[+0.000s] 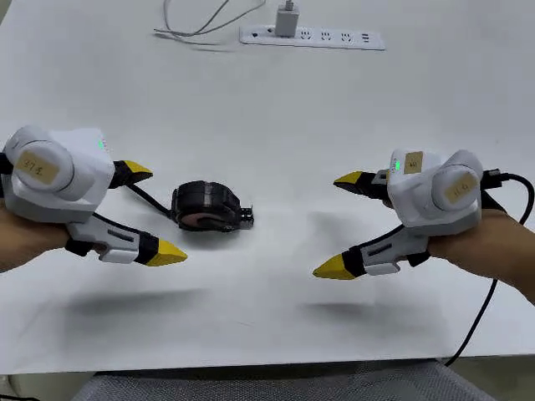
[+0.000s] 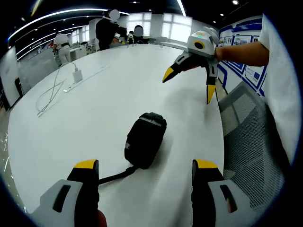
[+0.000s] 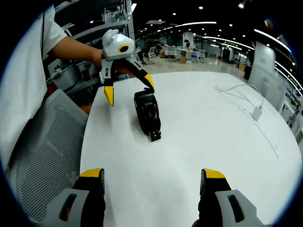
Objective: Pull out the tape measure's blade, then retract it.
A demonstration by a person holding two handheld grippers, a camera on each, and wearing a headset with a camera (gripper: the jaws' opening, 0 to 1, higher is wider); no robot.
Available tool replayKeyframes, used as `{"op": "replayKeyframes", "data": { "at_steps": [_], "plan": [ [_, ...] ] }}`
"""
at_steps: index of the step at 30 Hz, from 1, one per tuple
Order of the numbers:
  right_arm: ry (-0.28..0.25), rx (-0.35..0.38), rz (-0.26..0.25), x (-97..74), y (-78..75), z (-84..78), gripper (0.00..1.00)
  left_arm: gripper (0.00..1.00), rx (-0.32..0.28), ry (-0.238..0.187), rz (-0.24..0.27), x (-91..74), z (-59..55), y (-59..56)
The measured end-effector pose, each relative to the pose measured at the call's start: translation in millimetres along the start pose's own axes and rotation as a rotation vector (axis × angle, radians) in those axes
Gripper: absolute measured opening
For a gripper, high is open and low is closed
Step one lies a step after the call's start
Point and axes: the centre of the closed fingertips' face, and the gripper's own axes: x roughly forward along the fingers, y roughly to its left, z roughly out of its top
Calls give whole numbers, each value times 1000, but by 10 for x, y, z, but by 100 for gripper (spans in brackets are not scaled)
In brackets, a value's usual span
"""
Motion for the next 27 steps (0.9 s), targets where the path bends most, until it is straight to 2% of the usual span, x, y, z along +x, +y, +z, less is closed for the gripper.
{"op": "replayKeyframes", "data": {
  "at_steps": [7, 19, 27],
  "plan": [
    [12, -19, 24, 87, -13, 26, 80, 72, 21, 30, -30, 96, 31, 3],
    [18, -31, 54, 181, -29, 67, 78, 55, 113, 84, -63, 265, 76, -31],
    [14, -40, 67, 227, -50, 112, 77, 45, 145, 114, -71, 335, 55, -20]
  ]
}}
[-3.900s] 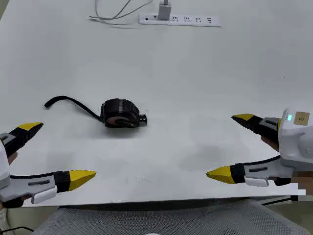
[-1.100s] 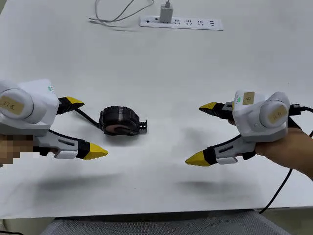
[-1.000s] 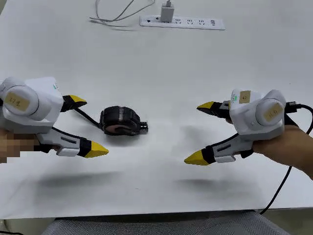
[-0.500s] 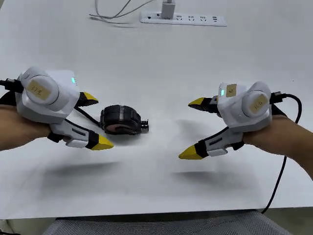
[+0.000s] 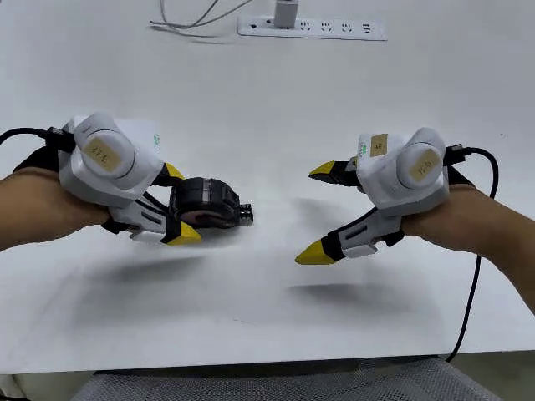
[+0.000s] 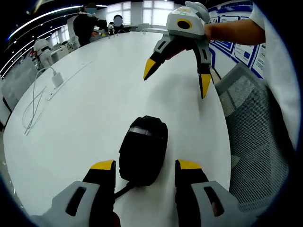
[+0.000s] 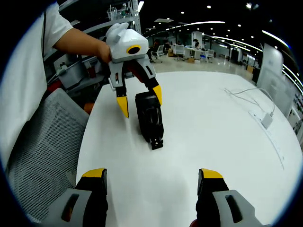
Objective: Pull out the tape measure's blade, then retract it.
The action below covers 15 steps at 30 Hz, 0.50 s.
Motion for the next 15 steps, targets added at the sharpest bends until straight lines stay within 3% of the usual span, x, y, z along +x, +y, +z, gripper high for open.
{"op": "replayKeyframes", "data": {
  "at_steps": [6, 15],
  "plan": [
    [-3, -6, 10, 47, 8, 27, 75, 36, 5, 12, -2, 49, -17, 40],
    [-6, -16, 15, 114, -5, 64, 68, 32, 18, 39, 16, 83, -71, 83]
  ]
}}
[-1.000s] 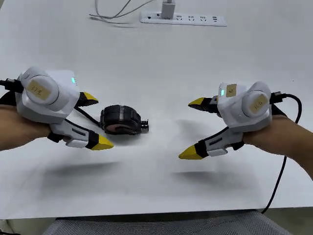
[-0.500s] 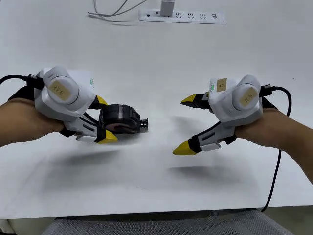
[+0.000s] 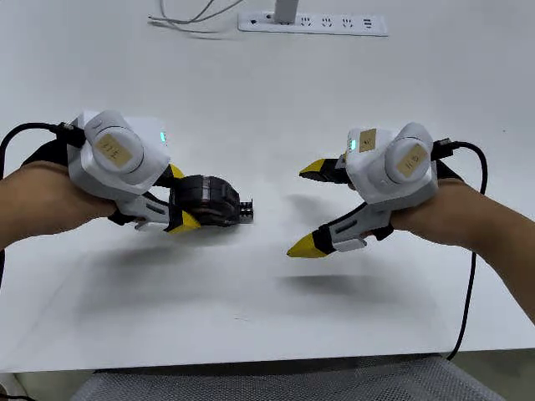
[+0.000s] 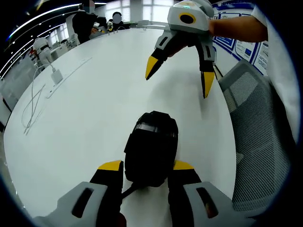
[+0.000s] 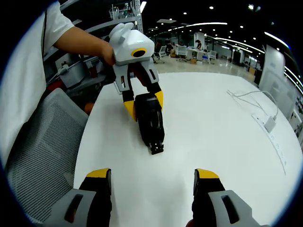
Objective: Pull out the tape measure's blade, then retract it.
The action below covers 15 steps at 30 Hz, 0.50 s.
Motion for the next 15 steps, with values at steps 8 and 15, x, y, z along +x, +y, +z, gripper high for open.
{"op": "replayKeyframes", "data": {
  "at_steps": [8, 15],
  "plan": [
    [-8, -15, 1, 60, -14, 50, 63, 29, 15, 11, -10, 11, 9, -22],
    [-14, -28, 7, 143, -38, 85, 60, 28, 21, 17, -7, 8, -8, -12]
  ]
}}
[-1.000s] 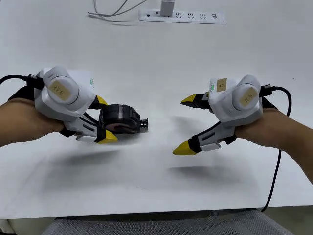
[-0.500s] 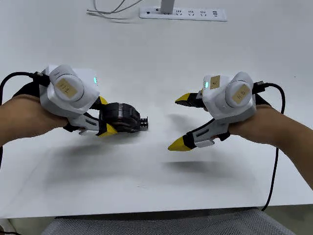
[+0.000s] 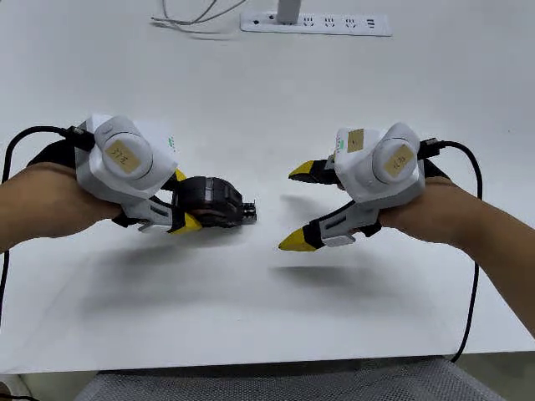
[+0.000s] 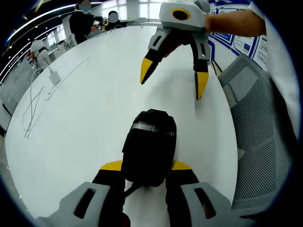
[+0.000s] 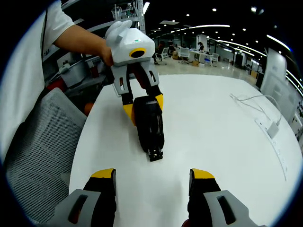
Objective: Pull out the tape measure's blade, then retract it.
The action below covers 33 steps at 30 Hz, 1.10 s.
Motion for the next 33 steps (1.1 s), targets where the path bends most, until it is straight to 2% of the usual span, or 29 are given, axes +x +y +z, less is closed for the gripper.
{"op": "replayKeyframes", "data": {
  "at_steps": [16, 33],
  "plan": [
    [-2, -60, 30, 292, -36, 58, 46, 28, 3, 12, -7, -6, -22, 10],
    [-12, -124, 47, 500, -82, 78, 23, 28, 3, 15, -9, 2, -26, 17]
  ]
}}
